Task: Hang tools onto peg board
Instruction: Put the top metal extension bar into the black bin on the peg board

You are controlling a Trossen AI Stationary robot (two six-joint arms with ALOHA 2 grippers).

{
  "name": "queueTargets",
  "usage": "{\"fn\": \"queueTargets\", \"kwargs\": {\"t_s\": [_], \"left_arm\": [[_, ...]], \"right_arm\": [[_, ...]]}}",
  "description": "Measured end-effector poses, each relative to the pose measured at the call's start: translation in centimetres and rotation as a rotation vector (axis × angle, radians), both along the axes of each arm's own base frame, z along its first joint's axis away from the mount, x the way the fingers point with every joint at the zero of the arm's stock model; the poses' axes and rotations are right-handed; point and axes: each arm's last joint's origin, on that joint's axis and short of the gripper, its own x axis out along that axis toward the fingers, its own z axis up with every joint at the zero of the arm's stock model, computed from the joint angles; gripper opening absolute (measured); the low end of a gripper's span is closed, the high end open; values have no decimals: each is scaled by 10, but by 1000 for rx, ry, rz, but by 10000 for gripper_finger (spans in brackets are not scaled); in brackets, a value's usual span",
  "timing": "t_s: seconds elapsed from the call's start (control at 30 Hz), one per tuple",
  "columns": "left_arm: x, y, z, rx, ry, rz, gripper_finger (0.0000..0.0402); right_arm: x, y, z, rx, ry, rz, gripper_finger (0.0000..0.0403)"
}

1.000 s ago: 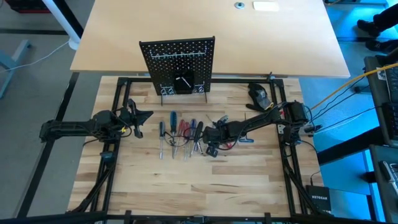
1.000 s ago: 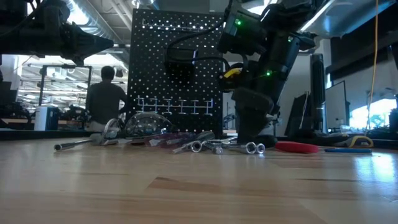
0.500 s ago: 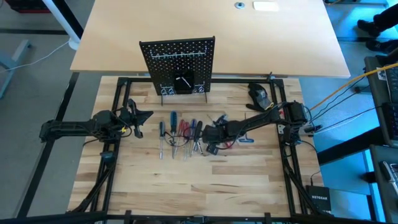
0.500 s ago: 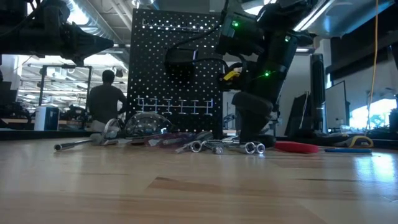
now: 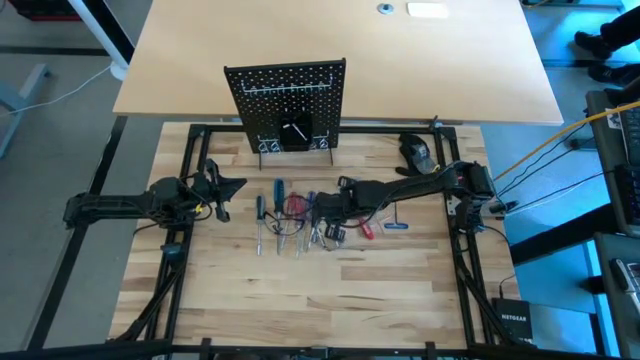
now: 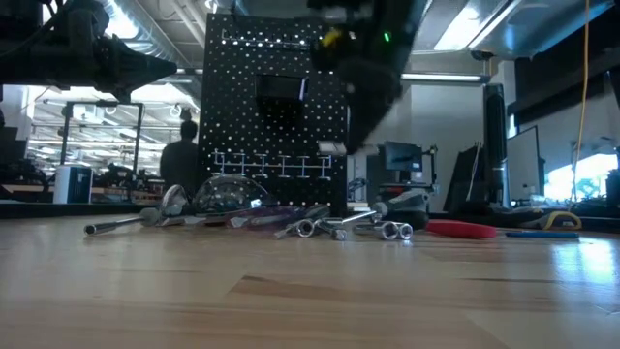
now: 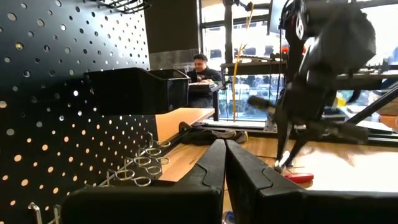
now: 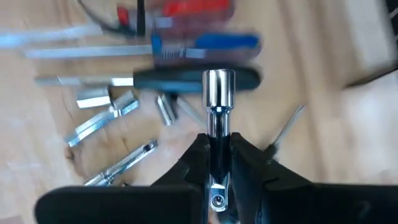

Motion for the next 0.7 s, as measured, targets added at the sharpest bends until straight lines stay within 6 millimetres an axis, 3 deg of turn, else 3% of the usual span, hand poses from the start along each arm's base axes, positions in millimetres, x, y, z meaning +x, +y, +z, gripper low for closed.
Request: {"fn": "queueTargets", "kwargs": {"t_s": [0.33,0.7], "left_arm": [[0,0,0,0,1,0,1],[0,0,0,0,0,0,1]], "right_arm": [[13,-10,76,-89,-130,52,47],[18,-62,134,-185,-317,-4,48]]}}
